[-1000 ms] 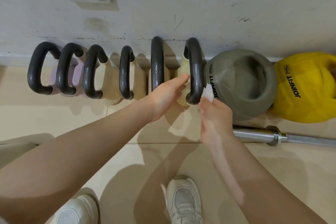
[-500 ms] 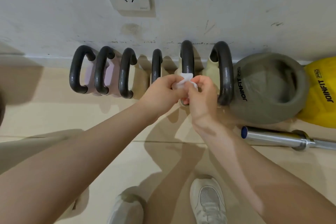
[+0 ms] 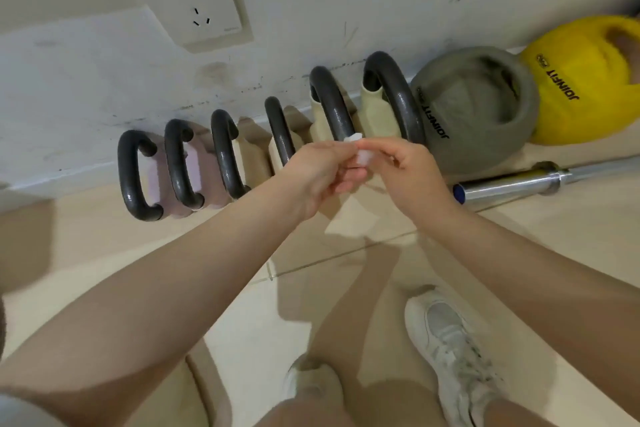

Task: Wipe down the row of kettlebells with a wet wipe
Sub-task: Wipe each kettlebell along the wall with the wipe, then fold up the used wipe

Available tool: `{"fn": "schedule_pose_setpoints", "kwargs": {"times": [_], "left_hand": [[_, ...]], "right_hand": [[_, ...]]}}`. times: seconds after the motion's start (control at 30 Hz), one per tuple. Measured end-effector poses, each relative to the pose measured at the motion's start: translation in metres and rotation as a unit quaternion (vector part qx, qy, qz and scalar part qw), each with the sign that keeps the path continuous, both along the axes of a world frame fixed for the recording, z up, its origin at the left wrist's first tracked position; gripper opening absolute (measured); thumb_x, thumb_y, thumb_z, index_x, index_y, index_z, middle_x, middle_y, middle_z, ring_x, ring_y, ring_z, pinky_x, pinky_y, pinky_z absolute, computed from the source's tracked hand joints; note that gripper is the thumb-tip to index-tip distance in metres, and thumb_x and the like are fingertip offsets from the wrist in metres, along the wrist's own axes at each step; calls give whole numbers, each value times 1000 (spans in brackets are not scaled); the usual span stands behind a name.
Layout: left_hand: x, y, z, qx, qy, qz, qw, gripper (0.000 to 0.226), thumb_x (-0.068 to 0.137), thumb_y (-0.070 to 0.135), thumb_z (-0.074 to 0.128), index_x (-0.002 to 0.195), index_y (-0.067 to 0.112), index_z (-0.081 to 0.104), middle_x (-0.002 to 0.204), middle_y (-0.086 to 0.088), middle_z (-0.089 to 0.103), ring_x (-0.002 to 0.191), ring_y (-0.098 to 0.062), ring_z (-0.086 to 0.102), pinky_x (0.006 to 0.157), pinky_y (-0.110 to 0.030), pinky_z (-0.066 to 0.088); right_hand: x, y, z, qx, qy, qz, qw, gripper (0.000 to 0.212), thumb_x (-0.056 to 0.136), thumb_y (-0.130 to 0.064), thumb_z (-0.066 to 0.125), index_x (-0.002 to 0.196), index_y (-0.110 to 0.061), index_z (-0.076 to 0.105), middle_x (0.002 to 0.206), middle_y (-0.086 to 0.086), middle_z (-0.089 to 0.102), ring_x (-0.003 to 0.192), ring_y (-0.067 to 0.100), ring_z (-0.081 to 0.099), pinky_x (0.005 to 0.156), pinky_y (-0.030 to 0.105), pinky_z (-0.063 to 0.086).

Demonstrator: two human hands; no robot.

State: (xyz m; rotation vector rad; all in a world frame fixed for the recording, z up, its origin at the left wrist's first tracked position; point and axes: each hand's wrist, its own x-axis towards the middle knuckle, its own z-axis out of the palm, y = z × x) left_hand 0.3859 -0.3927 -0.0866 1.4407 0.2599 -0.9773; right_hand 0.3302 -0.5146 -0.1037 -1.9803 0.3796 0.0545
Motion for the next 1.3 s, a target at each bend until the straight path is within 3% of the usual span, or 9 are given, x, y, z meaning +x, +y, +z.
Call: {"fn": "schedule_pose_setpoints", "kwargs": {"times": [0.1, 0.33, 0.43, 0.6, 0.7, 0.87, 1.0, 1.1, 1.3], "left_hand": [[-12, -11, 1, -25, -13, -73, 997, 17, 97, 17, 42, 89, 9, 55, 55, 4, 51, 43, -5, 46, 41, -15, 33], [-62, -70, 10, 10, -56, -18, 998, 25, 91, 4, 51, 73, 20, 45, 57, 5, 57, 32, -2, 39, 41, -18, 30], [-80, -100, 14, 13, -128, -89, 988, 28, 87, 1, 55, 73, 21, 43, 54, 7, 60, 34, -3, 41, 42, -15, 31], [-126, -181, 28, -26, -202, -213, 956, 17, 84, 1, 60, 77, 14, 53, 64, 2, 57, 44, -5, 48, 47, -13, 36], [-162, -239, 42, -27, -223, -269, 936, 5, 88, 14, 57, 92, 13, 60, 74, 6, 61, 57, -7, 57, 56, -17, 42], [-218, -329, 68, -51, -271, -300, 913, 18, 92, 21, 50, 81, 27, 63, 82, 9, 65, 67, -9, 61, 67, -25, 44], [-258, -394, 91, -98, -283, -328, 896, 28, 92, 13, 45, 81, 30, 64, 86, 11, 65, 68, -8, 61, 66, -22, 44], [-285, -438, 113, -138, -284, -368, 875, 28, 92, 10, 43, 99, 26, 65, 99, 9, 65, 72, -6, 62, 67, -19, 45], [-318, -510, 149, -156, -349, -314, 869, 38, 91, 5, 41, 119, 29, 50, 109, 16, 61, 71, 5, 61, 71, -17, 47]], "right_hand": [[-18, -7, 11, -44, -11, -58, 997, 25, 86, -3, 51, 97, -18, 67, 95, -5, 67, 95, 14, 63, 87, 33, 50], [-57, -48, 27, -58, -40, -149, 986, 35, 80, 0, 58, 112, -14, 60, 93, -1, 56, 71, 19, 64, 67, 16, 47], [-91, -85, 28, -49, -28, -147, 988, 30, 79, -6, 64, 108, -12, 63, 94, -7, 54, 70, 12, 62, 64, 9, 45], [-161, -166, 33, -24, -48, -203, 978, 8, 82, -7, 64, 90, -6, 66, 90, 5, 66, 83, 21, 66, 78, 33, 52], [-204, -216, 49, -9, -64, -255, 965, 8, 83, -18, 66, 87, -12, 66, 88, 0, 67, 80, 14, 63, 76, 26, 51], [-267, -291, 77, -5, -97, -310, 946, 6, 86, -24, 64, 81, -25, 61, 87, -7, 67, 86, 13, 67, 79, 24, 52], [-314, -353, 107, -67, -113, -367, 921, 7, 85, -19, 65, 80, -22, 62, 78, -14, 64, 81, 5, 62, 76, 25, 49], [-341, -394, 131, -150, -115, -416, 890, 13, 84, -21, 65, 76, -29, 59, 73, -20, 61, 77, 2, 57, 74, 23, 43], [-378, -459, 164, -276, -172, -515, 793, 7, 85, -10, 58, 89, -15, 61, 81, -14, 59, 72, 7, 54, 70, 17, 40]]}}
